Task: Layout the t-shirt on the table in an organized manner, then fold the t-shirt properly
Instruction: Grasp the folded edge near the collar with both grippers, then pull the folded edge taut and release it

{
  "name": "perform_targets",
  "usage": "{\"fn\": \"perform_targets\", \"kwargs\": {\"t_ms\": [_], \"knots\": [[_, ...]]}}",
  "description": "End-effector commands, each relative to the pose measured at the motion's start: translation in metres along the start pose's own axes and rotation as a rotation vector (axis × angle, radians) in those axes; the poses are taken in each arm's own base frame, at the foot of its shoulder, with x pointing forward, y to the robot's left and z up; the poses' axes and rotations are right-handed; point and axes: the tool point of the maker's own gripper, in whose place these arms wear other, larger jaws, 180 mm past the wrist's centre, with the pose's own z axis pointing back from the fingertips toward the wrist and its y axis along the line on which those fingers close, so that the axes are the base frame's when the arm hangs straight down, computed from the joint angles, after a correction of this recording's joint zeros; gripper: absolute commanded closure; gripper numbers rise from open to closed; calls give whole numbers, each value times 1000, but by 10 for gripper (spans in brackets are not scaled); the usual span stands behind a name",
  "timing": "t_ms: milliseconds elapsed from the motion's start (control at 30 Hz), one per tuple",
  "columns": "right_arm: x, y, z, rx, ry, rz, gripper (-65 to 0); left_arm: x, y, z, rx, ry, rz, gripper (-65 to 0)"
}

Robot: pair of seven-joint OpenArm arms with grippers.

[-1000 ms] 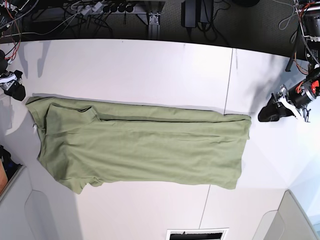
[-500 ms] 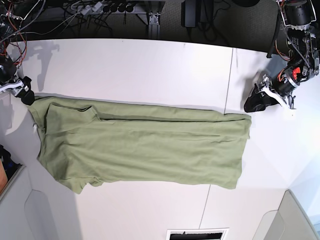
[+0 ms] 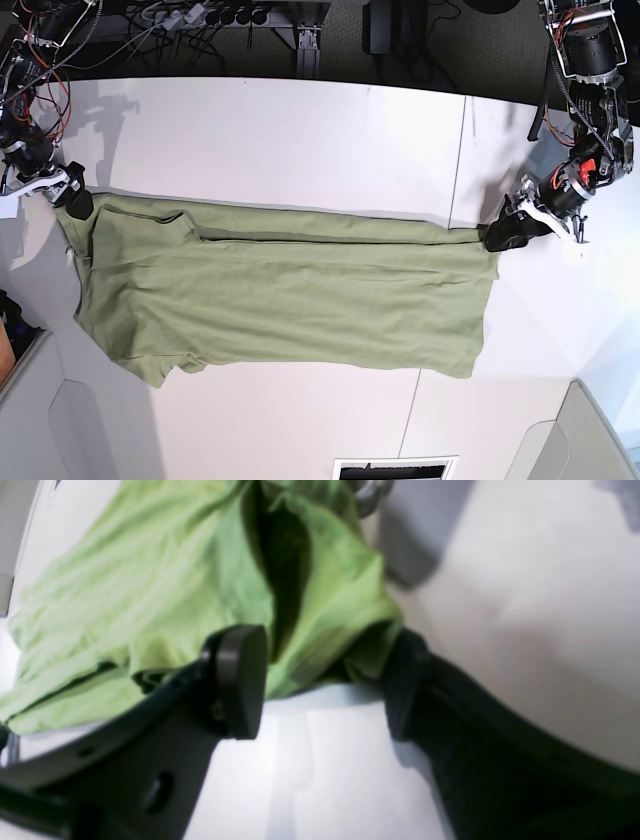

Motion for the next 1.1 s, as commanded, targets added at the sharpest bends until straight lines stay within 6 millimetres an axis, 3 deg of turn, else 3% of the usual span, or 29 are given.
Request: {"fn": "perform_targets", "kwargs": {"t_ms": [0, 467, 533, 633, 733, 800, 1067], "knots": [[21, 7, 0, 22, -64, 11, -358, 24, -3, 2, -18, -59, -21, -335], [20, 20, -11, 43, -73, -1, -356, 27, -15, -13, -33, -52, -52, -332], [21, 21, -11, 44, -76, 0, -354, 25, -18, -17, -30, -39, -81, -288], [21, 20, -11, 43, -76, 0, -259, 10, -21, -26, -17, 22, -147, -115], [20, 22, -12, 46, -72, 4, -91, -1, -25, -33, -17, 69, -199, 0], [19, 23, -14, 45, -63, 13, 0, -3, -27, -34, -18, 80, -211, 0], [9, 24, -4, 93, 25, 7, 0, 12, -22, -13, -8, 136, -278, 0]]}}
